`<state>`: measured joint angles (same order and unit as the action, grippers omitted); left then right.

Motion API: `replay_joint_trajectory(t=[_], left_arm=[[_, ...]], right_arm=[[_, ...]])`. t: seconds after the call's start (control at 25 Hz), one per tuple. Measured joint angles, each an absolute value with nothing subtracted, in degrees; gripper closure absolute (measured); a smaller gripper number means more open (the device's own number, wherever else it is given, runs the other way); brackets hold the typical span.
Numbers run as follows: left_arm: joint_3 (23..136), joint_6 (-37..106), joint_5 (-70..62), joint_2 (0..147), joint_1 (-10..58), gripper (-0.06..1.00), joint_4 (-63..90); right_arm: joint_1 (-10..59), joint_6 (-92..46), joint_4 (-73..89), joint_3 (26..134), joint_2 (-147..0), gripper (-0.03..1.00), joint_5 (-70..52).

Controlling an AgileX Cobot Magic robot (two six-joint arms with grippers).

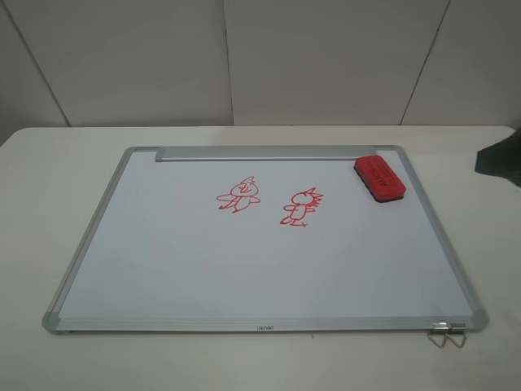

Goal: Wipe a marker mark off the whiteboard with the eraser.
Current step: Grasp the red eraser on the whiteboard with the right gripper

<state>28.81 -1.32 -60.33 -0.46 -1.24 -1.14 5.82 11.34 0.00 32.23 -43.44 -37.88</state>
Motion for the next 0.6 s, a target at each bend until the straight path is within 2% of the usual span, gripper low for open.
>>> replay_joint_trajectory(t=[0.2, 0.44, 0.6], left_arm=[[28.81, -1.32, -60.33, -0.46, -1.24, 0.17, -1.14], [28.81, -1.32, -60.33, -0.46, -1.24, 0.17, -1.14], [28.81, -1.32, -60.33, -0.46, -1.24, 0.17, -1.14]], right_arm=[[10.76, 11.41, -0.82, 40.36, -66.46, 0.20, -33.84], [11.44, 8.25, -3.56, 54.60, -89.13, 0.20, -38.22], [11.44, 3.22, -3.85, 62.29, -99.25, 0.20, -41.51]])
